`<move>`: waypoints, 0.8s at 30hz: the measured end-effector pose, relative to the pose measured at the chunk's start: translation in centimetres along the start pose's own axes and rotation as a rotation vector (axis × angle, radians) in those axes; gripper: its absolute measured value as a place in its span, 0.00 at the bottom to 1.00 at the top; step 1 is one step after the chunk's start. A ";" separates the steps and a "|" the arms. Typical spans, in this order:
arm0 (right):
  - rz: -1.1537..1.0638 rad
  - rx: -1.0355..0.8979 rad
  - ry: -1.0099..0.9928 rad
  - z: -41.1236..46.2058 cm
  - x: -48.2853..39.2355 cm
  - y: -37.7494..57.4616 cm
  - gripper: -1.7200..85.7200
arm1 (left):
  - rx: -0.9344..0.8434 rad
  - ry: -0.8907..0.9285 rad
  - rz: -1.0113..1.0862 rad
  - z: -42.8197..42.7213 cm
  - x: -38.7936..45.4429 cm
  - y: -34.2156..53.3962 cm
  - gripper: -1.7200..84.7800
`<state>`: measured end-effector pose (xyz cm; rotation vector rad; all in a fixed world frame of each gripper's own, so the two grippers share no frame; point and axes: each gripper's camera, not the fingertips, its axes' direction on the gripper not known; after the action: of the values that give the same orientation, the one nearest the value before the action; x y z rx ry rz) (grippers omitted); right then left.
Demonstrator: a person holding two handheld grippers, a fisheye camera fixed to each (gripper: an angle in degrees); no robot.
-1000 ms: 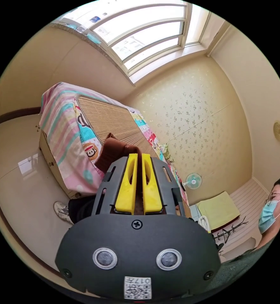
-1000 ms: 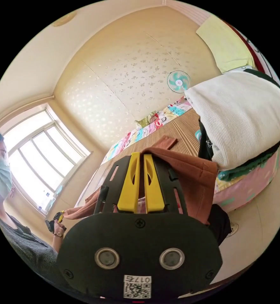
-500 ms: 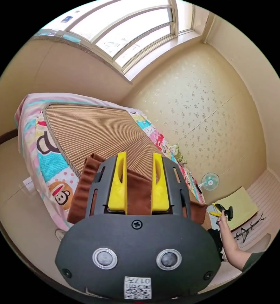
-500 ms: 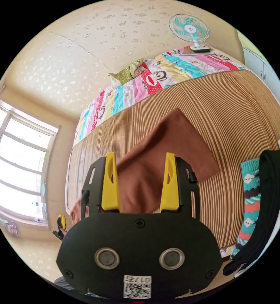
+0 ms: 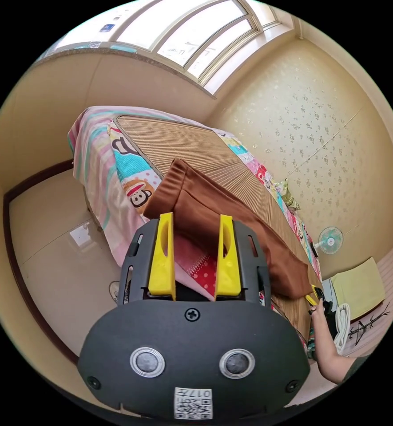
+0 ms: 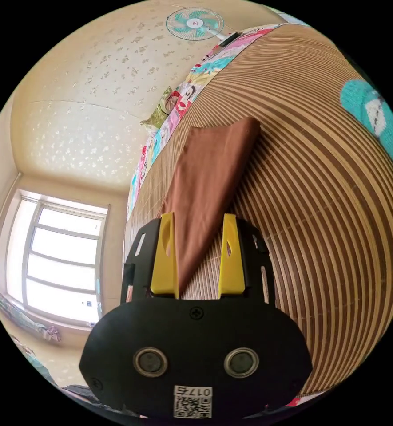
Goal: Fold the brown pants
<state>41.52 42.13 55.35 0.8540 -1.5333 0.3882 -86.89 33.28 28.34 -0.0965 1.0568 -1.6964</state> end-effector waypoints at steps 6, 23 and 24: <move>-0.100 -0.343 -0.004 3.3 -0.5 -3.2 0.04 | -0.029 -0.153 0.027 3.0 1.1 -1.0 0.14; -0.011 -0.079 -0.013 -22.5 11.0 20.6 0.05 | -0.088 0.123 0.005 8.3 -3.0 -3.2 0.14; -0.003 -0.070 -0.050 -23.1 11.4 20.6 0.05 | -0.122 0.131 -0.022 9.1 -3.2 -3.6 0.13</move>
<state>43.84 68.45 75.02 0.8166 -1.5819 0.3113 -83.35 30.55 37.60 -0.0763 1.2608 -1.6757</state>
